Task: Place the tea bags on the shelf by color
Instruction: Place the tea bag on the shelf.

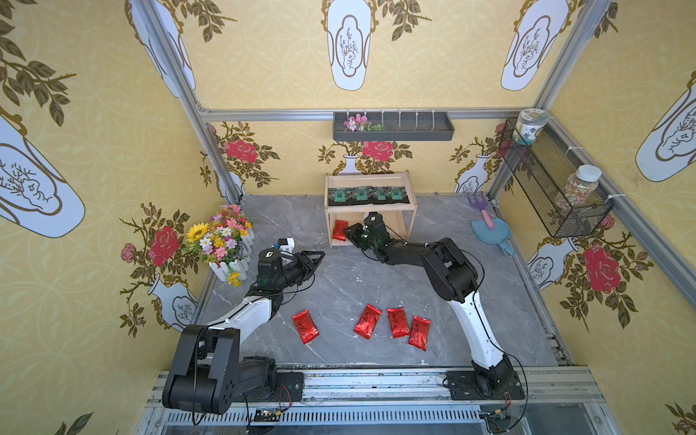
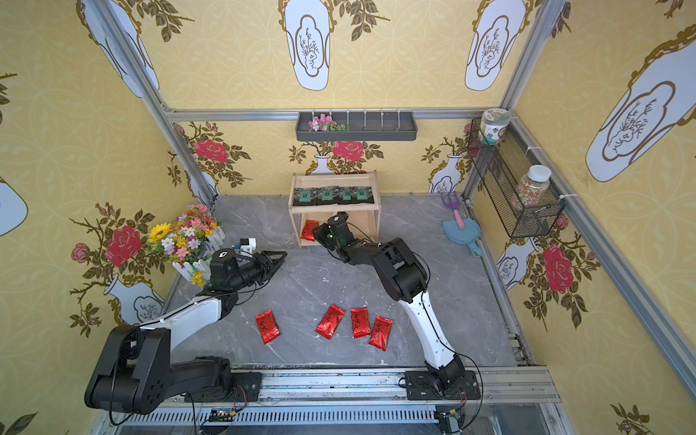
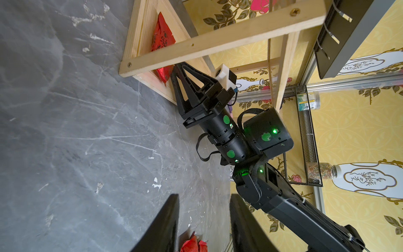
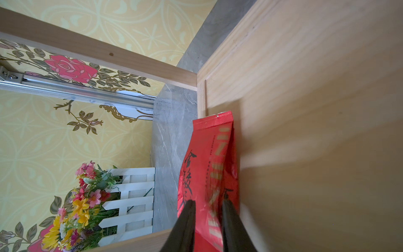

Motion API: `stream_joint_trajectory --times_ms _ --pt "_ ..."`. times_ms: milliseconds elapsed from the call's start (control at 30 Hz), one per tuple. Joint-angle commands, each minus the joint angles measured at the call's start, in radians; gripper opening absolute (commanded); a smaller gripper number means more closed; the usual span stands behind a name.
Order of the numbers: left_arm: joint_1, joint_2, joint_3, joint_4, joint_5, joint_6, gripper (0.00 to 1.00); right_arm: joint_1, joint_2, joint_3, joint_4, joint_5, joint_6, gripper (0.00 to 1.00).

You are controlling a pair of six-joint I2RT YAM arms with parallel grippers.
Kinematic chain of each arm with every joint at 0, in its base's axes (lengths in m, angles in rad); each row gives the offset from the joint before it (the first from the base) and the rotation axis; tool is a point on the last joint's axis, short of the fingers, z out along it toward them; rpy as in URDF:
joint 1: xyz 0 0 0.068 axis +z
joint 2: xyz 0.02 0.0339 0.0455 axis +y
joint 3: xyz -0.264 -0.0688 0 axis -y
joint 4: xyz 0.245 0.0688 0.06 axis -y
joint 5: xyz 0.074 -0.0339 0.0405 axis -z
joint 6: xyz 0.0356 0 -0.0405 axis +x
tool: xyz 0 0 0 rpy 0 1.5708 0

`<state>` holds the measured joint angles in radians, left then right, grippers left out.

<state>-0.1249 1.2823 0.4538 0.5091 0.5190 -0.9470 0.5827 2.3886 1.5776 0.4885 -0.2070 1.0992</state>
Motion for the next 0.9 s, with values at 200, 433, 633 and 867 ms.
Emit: stream_joint_trajectory --times_ms 200,433,633,867 --pt "0.000 0.006 -0.010 0.035 0.008 0.001 0.43 -0.004 0.022 0.026 -0.026 -0.004 -0.005 0.28" --pt "-0.001 0.005 -0.014 0.038 0.009 -0.001 0.44 -0.006 0.033 0.048 -0.043 -0.006 -0.006 0.30" --pt "-0.001 0.003 -0.017 0.039 0.010 -0.001 0.44 -0.006 0.043 0.067 -0.053 -0.014 -0.011 0.31" --pt "-0.001 -0.012 -0.030 0.038 0.000 0.001 0.43 -0.006 -0.042 0.024 -0.108 -0.029 -0.108 0.36"
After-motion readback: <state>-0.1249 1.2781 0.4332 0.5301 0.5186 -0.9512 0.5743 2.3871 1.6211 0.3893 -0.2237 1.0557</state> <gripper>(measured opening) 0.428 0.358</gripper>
